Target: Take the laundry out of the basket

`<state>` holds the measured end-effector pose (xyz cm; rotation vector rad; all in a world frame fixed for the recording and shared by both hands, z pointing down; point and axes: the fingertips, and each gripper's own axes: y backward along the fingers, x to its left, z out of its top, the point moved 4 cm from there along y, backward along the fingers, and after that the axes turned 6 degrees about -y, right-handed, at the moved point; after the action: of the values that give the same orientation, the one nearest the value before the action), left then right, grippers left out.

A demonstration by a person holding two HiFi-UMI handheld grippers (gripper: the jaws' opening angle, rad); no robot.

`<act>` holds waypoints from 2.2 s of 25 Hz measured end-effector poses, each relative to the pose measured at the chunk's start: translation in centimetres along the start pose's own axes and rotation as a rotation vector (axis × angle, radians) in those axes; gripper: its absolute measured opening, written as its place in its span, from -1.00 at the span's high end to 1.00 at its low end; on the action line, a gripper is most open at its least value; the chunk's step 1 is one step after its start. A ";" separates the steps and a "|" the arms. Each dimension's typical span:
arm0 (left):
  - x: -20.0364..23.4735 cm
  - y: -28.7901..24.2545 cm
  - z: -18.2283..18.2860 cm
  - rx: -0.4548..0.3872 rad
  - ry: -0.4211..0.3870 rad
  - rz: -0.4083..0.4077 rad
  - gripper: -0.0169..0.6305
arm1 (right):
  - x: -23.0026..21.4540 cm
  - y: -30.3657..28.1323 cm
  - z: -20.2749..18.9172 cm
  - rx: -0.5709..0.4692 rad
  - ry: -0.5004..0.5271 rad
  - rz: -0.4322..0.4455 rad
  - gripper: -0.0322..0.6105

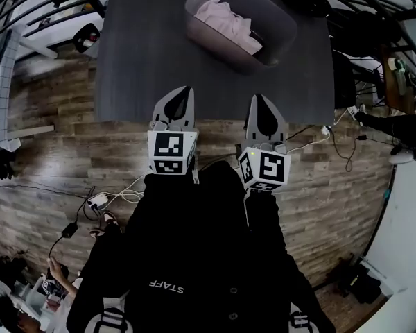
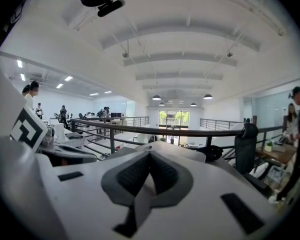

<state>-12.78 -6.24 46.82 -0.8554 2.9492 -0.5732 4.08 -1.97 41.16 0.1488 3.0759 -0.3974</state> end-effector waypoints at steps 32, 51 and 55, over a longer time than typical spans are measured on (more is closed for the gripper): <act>-4.5 -13.2 6.4 -0.005 0.013 0.142 0.94 | -10.1 -11.6 1.6 0.050 -0.041 0.235 0.85; 0.3 -21.7 6.4 0.109 0.107 0.136 0.94 | -10.2 -24.7 0.6 0.244 -0.013 0.317 0.85; 1.5 -23.5 6.4 0.133 0.127 0.143 0.94 | -10.4 -27.3 -0.9 0.301 -0.018 0.328 0.85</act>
<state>-1.27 -27.60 49.28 -0.6120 3.0084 -0.8322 11.70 -28.98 49.43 0.6420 2.8760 -0.8271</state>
